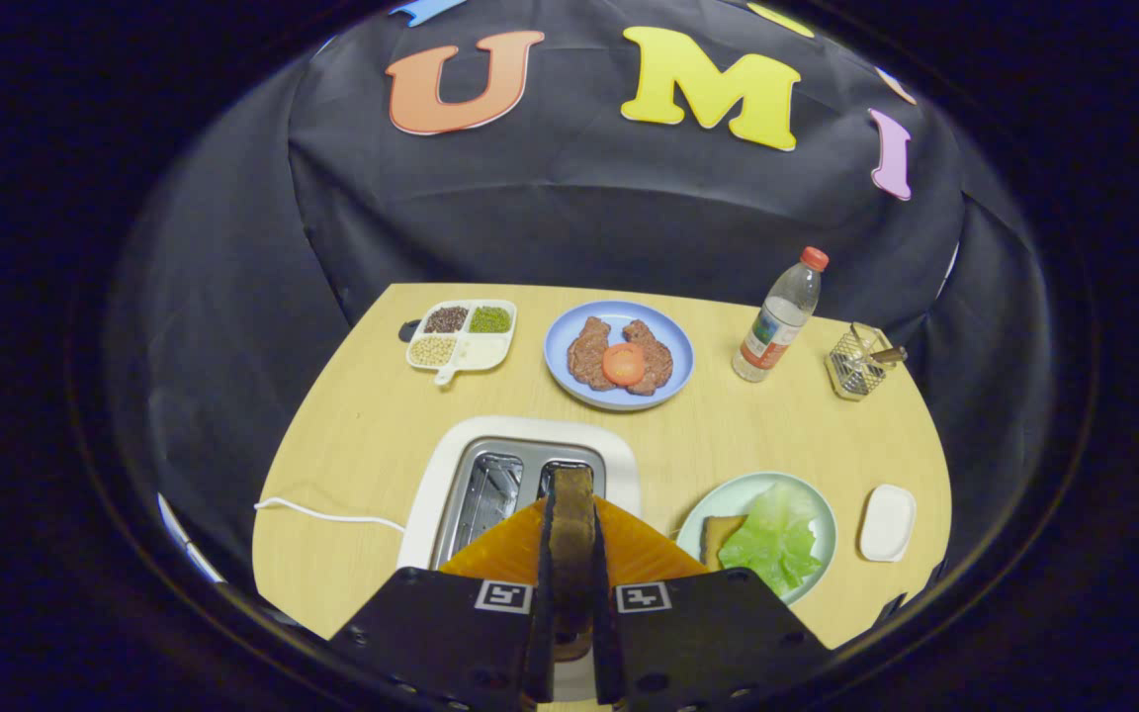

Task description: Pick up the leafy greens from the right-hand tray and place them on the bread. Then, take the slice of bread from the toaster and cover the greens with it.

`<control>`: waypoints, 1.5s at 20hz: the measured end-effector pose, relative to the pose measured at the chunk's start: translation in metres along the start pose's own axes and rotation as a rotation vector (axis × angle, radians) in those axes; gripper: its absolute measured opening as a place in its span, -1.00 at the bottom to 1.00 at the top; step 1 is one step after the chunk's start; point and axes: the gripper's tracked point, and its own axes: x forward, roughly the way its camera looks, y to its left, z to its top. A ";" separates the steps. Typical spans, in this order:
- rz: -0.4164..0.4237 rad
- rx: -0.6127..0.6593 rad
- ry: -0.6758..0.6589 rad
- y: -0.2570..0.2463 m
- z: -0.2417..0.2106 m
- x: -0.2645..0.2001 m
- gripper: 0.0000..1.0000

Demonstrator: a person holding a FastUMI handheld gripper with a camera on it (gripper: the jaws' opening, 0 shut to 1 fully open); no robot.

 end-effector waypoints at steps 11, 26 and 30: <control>0.125 0.131 -0.063 -0.020 0.044 -0.067 -0.69; -0.005 0.271 0.082 -0.153 -0.006 0.010 -0.68; 0.004 0.354 0.164 -0.160 -0.028 0.049 -0.68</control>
